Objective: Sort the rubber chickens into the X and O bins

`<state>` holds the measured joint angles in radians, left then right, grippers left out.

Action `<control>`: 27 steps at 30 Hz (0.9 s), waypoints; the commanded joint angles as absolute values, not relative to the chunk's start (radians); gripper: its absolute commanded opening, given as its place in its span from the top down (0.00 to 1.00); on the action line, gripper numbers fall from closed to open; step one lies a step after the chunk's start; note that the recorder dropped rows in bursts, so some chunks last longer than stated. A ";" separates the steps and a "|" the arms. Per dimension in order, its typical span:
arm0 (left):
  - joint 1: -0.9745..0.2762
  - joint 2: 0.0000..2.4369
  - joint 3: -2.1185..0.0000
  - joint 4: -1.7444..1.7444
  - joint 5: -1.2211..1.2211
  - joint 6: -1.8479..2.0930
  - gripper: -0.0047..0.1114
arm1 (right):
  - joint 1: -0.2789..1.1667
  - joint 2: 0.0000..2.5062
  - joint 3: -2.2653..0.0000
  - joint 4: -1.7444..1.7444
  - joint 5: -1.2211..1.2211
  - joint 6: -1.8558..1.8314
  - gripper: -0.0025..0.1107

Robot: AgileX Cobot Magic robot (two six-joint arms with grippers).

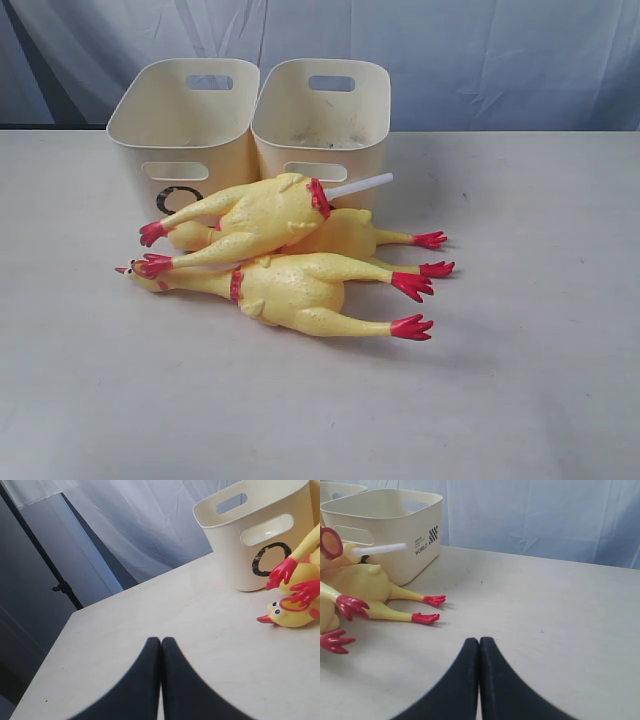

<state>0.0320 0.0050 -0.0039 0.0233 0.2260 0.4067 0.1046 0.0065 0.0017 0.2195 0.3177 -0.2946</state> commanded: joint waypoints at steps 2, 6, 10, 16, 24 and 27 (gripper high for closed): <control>0.026 0.000 0.000 0.020 0.216 0.402 0.96 | 0.106 0.000 0.000 0.217 0.305 -0.294 0.99; 0.026 0.000 0.000 0.020 0.211 0.400 0.96 | 0.106 0.000 0.000 0.217 0.305 -0.294 0.99; 0.026 0.000 0.000 -0.081 0.208 0.401 0.96 | 0.106 0.000 0.000 0.217 0.305 -0.294 0.99; 0.026 0.000 0.000 -0.232 0.204 0.401 0.96 | 0.106 0.000 0.000 0.217 0.305 -0.294 0.99; 0.026 0.000 0.000 -0.267 0.168 0.401 0.96 | 0.106 0.000 0.000 0.217 0.305 -0.294 0.99; 0.026 0.000 0.000 -0.278 0.159 0.401 0.96 | 0.106 0.000 0.000 0.217 0.305 -0.294 0.99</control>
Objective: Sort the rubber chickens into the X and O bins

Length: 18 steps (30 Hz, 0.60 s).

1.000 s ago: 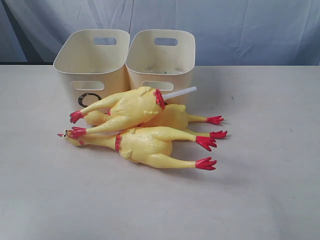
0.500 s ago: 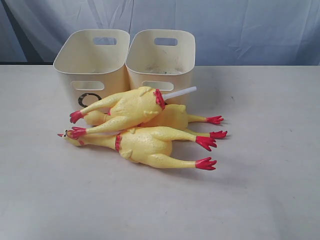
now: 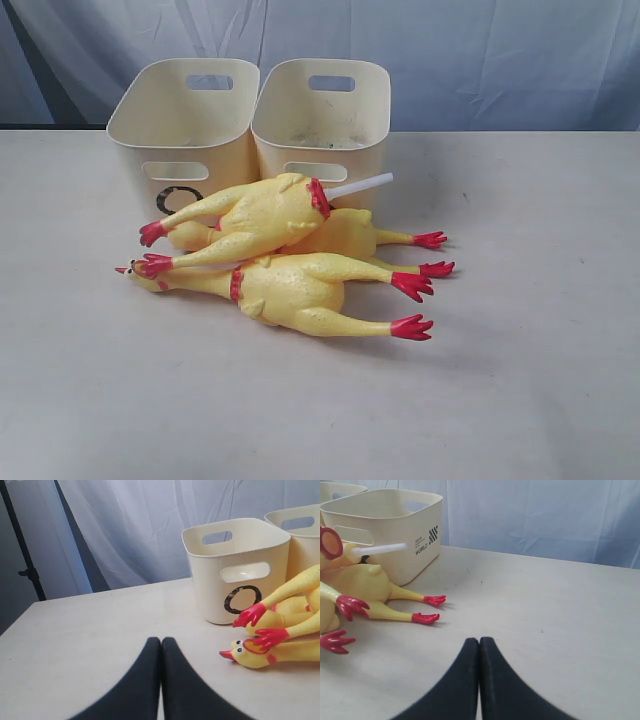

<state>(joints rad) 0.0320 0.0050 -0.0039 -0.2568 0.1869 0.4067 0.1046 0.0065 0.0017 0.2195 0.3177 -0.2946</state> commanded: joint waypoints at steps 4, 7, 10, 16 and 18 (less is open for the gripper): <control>0.026 0.000 0.000 -0.363 0.210 0.401 0.96 | 0.106 0.000 0.000 0.217 0.305 -0.294 0.99; 0.026 0.000 0.000 -0.392 0.251 0.401 0.96 | 0.106 0.000 0.000 0.217 0.305 -0.294 0.99; 0.026 0.000 0.000 -0.447 0.253 0.401 0.96 | 0.106 0.000 0.000 0.217 0.305 -0.294 0.99; 0.026 0.000 0.000 -0.447 0.253 0.401 0.96 | 0.106 0.000 0.000 0.217 0.305 -0.294 0.99; 0.026 0.000 0.000 -0.428 0.253 0.401 0.96 | 0.106 0.000 0.000 0.217 0.305 -0.294 0.99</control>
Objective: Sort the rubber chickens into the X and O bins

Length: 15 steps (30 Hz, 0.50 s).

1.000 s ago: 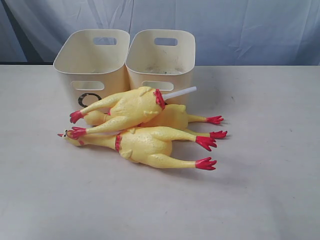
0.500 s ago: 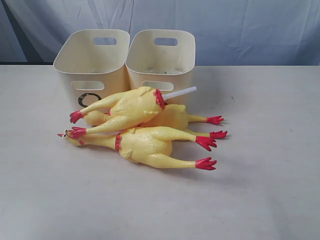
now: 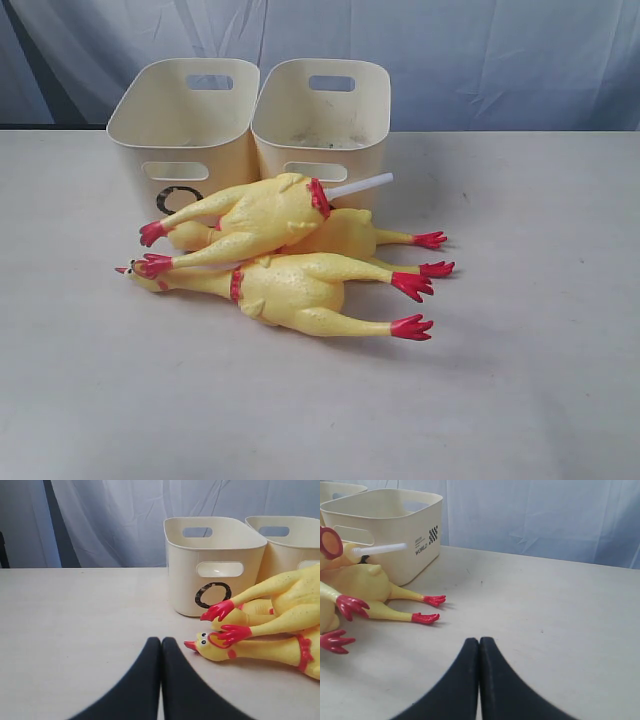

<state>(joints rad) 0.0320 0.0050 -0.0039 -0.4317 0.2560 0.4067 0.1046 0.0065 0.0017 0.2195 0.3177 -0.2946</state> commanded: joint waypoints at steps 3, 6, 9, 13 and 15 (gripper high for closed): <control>0.026 0.000 0.000 -0.452 0.253 0.396 0.96 | 0.106 0.000 0.000 0.217 0.305 -0.294 0.99; 0.026 0.000 0.000 -0.673 0.181 0.399 0.96 | 0.106 0.000 0.000 0.217 0.305 -0.294 0.99; 0.026 0.000 0.000 -0.734 0.195 0.399 0.96 | 0.106 0.000 0.000 0.217 0.305 -0.294 0.99; 0.026 0.000 0.000 -0.757 0.231 0.399 0.96 | 0.106 0.000 0.000 0.217 0.305 -0.294 0.99; 0.026 0.000 -0.009 -0.757 0.233 0.401 0.96 | 0.106 0.000 0.000 0.217 0.305 -0.294 0.99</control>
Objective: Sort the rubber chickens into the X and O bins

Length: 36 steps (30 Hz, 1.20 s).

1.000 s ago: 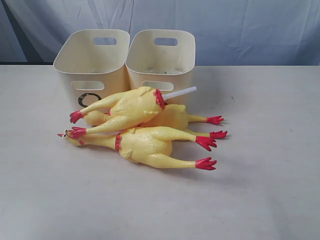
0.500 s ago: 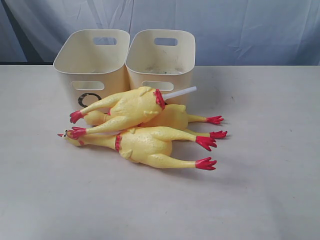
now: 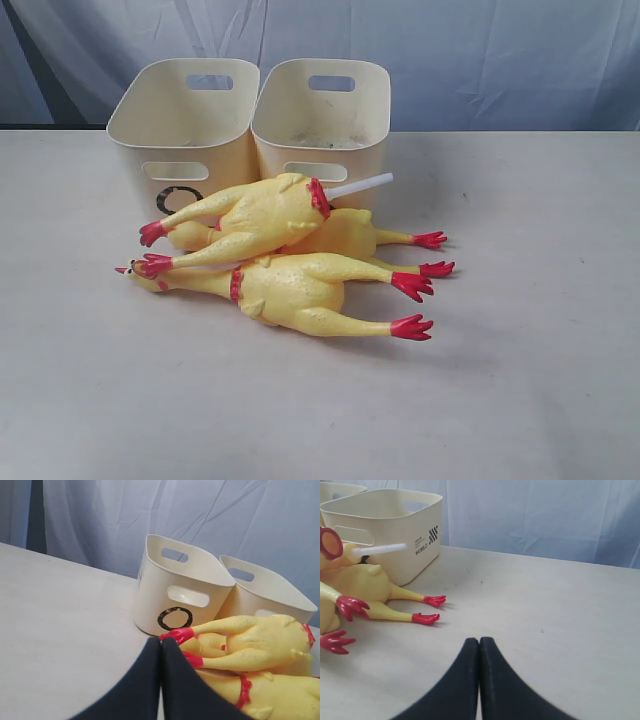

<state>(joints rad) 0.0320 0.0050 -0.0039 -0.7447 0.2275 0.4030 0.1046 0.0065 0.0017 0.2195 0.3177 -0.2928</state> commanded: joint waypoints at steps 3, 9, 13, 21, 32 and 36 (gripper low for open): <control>0.026 0.000 -0.054 -0.757 0.259 0.401 0.96 | 0.106 0.000 0.000 0.217 0.305 -0.294 0.99; 0.026 0.001 -0.139 -0.754 0.292 0.422 0.96 | 0.106 0.000 0.000 0.217 0.305 -0.294 0.99; 0.026 0.052 -0.192 -0.799 0.302 0.422 0.96 | 0.106 0.000 0.000 0.217 0.305 -0.294 0.99; 0.026 0.258 -0.327 -0.785 0.372 0.434 0.96 | 0.106 0.000 0.000 0.217 0.305 -0.294 0.99; 0.026 0.640 -0.521 -0.783 0.542 0.561 0.96 | 0.106 0.000 0.000 0.217 0.305 -0.294 0.99; 0.026 0.765 -0.597 -0.785 0.616 0.589 0.96 | 0.106 0.000 0.000 0.217 0.305 -0.294 0.99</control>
